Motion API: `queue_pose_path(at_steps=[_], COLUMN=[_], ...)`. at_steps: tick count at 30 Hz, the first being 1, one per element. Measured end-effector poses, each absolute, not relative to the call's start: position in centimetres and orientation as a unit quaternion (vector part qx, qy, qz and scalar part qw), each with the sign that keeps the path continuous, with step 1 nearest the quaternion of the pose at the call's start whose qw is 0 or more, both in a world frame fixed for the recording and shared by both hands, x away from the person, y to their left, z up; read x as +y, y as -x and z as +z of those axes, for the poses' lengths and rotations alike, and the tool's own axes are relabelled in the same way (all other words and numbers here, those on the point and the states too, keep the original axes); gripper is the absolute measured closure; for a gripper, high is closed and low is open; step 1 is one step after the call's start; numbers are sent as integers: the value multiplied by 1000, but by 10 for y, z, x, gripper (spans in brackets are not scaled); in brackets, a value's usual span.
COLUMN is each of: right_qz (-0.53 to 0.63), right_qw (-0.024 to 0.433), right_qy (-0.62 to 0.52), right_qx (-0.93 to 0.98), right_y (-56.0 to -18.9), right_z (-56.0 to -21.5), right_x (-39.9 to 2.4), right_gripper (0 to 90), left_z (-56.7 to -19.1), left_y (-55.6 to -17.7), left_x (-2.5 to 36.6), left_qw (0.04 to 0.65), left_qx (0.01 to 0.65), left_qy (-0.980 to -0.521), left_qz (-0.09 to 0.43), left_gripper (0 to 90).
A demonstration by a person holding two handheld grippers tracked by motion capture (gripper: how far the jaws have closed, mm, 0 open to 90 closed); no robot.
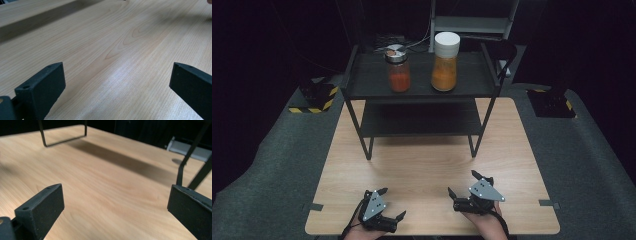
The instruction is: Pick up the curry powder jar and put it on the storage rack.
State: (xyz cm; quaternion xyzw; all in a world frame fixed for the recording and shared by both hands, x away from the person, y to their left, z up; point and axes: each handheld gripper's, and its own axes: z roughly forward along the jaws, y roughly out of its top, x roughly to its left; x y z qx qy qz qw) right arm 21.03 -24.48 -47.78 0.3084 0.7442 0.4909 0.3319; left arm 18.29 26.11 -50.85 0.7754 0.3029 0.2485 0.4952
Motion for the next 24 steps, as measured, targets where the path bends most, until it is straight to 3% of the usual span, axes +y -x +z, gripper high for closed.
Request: queue_pose_path(at_steps=[8,18,24], right_qz=[465,446,425], right_qw=[336,319,333], right_qy=[-318,-328,-329], right_qx=[755,769,775], right_y=[-206,-204,-198], right_z=[-495,-488,-486], right_x=[-255,-262,-258], right_gripper=[7,22,17], left_z=[-508,-506,-504], left_y=[-181,-179,-178], left_x=[260,254,249], left_qw=[492,480,467], left_qx=[305,307,307], left_qy=[-775,-779,-786], left_qz=[253,260,265], left_gripper=[3,3,3])
